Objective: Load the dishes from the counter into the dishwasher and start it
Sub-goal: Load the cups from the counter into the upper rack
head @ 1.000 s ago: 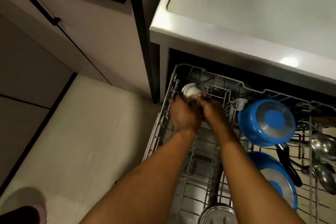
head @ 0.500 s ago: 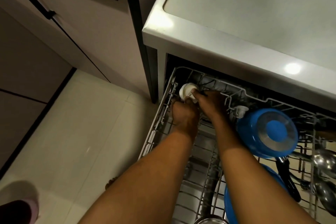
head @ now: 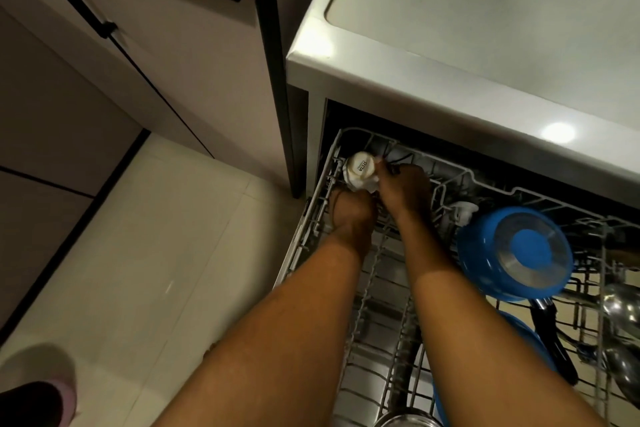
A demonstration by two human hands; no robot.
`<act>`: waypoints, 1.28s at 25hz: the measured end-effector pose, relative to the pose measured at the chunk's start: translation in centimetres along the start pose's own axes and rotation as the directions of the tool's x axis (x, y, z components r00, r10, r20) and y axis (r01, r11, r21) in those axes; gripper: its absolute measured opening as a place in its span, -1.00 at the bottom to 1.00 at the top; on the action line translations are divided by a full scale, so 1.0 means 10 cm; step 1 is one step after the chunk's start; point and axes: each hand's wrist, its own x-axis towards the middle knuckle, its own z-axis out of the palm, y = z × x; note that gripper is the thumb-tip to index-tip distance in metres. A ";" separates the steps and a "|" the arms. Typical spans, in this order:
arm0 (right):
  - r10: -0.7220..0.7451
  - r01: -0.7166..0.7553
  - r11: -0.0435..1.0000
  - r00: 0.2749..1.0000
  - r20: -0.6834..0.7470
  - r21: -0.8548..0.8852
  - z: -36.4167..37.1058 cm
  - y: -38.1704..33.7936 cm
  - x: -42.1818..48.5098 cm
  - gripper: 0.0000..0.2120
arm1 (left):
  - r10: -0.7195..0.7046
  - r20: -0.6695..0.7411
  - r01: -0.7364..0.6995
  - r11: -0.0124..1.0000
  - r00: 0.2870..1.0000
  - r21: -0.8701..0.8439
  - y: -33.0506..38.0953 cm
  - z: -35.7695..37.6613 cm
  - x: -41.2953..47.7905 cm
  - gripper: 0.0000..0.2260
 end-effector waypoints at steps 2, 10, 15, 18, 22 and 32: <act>0.006 -0.007 1.000 0.995 -0.104 -0.008 -0.06 0.01 -0.21 -0.57 | 0.094 0.078 -0.103 0.988 0.992 0.114 -0.11 -0.08 -0.03 -0.71; -0.171 0.197 0.860 0.980 0.098 -0.471 -0.33 0.30 -1.24 -0.41 | 0.325 0.443 -0.547 0.406 0.835 0.733 -0.30 -0.74 -0.55 -0.52; -0.261 0.273 0.805 0.960 0.100 -0.527 -0.66 0.19 -1.87 -0.34 | 0.303 0.580 -0.638 0.143 0.756 0.757 -0.14 -1.15 -1.15 -0.53; -0.202 0.227 0.843 0.974 0.104 -0.488 -0.89 0.05 -2.33 -0.34 | 0.298 0.586 -0.628 0.064 0.753 0.775 -0.09 -1.53 -1.53 -0.47; -0.202 0.215 0.869 0.976 0.076 -0.446 -1.09 -0.22 -2.86 -0.31 | 0.367 0.578 -0.621 0.001 0.729 0.784 0.08 -2.07 -1.91 -0.53; -0.335 0.296 0.848 0.942 -0.011 -0.440 -0.87 -1.77 -3.59 -0.30 | 0.591 0.606 -0.674 -0.137 0.532 0.726 1.18 -3.23 -2.07 -0.46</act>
